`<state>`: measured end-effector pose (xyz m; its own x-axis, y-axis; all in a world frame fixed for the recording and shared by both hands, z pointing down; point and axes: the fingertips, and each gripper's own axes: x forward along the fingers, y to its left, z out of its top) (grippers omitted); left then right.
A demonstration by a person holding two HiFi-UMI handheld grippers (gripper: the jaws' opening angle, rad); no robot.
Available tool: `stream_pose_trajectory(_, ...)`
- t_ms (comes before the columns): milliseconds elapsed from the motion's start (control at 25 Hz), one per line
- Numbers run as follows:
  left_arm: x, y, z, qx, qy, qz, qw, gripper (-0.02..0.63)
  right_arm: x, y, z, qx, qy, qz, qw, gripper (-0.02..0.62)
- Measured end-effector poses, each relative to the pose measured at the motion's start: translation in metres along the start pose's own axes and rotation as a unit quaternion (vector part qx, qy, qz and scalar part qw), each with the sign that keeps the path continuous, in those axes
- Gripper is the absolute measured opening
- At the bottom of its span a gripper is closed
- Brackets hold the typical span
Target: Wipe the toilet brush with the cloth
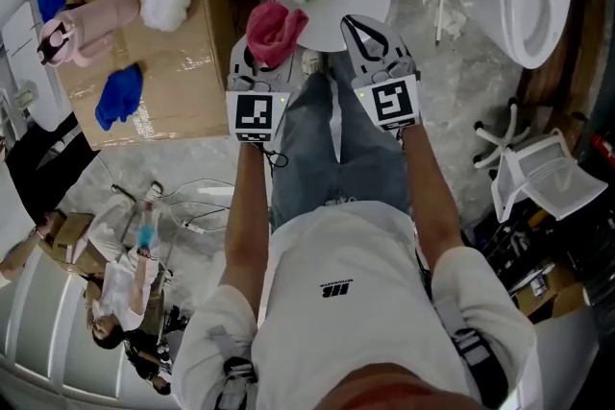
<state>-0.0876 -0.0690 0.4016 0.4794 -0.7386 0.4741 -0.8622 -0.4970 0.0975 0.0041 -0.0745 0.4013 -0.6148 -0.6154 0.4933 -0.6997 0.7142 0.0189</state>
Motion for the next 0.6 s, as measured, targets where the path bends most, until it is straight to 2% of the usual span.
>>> stream_pose_trajectory(600, 0.060, 0.016, -0.065, -0.013, 0.011, 0.011, 0.9998, 0.138, 0.084, -0.011, -0.077, -0.018, 0.020, 0.034, 0.999, 0.008)
